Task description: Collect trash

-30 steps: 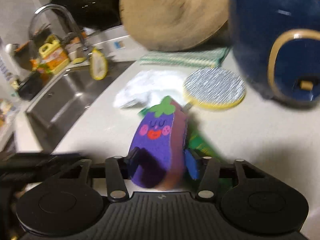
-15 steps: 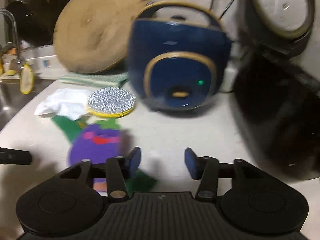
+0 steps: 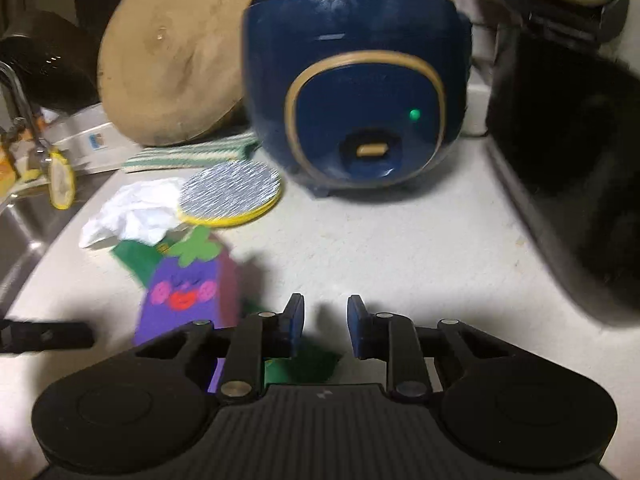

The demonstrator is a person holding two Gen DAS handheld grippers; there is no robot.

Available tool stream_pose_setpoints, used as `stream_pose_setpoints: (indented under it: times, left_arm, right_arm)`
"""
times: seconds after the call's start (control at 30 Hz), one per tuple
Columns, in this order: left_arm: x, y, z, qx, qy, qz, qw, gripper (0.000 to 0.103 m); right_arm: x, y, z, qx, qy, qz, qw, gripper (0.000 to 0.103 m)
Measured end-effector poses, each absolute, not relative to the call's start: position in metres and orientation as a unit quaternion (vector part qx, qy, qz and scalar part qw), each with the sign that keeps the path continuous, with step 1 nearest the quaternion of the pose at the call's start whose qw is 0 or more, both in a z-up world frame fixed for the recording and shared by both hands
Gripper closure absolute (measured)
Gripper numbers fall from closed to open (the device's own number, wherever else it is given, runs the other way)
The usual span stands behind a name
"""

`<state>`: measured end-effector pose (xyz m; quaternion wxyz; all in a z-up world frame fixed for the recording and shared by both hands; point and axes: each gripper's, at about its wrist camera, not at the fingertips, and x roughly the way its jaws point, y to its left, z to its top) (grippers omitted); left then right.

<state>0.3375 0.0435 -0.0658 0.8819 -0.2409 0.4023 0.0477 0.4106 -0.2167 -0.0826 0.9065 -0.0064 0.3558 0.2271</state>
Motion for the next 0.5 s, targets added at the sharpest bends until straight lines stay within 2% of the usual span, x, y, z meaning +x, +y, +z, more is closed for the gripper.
stream_pose_setpoints:
  times: [0.23, 0.47, 0.5]
  left_arm:
    - [0.346, 0.041, -0.062, -0.227, 0.405, 0.061, 0.883, 0.073]
    - [0.347, 0.039, -0.061, -0.220, 0.406, 0.065, 0.885, 0.073]
    - [0.347, 0.039, -0.062, -0.221, 0.406, 0.066, 0.884, 0.073]
  right_arm:
    - [0.364, -0.191, -0.095, 0.009, 0.390, 0.335, 0.858, 0.080]
    - [0.351, -0.183, -0.086, -0.009, 0.362, 0.346, 0.865, 0.079]
    - [0.351, -0.185, -0.082, -0.015, 0.351, 0.338, 0.873, 0.077]
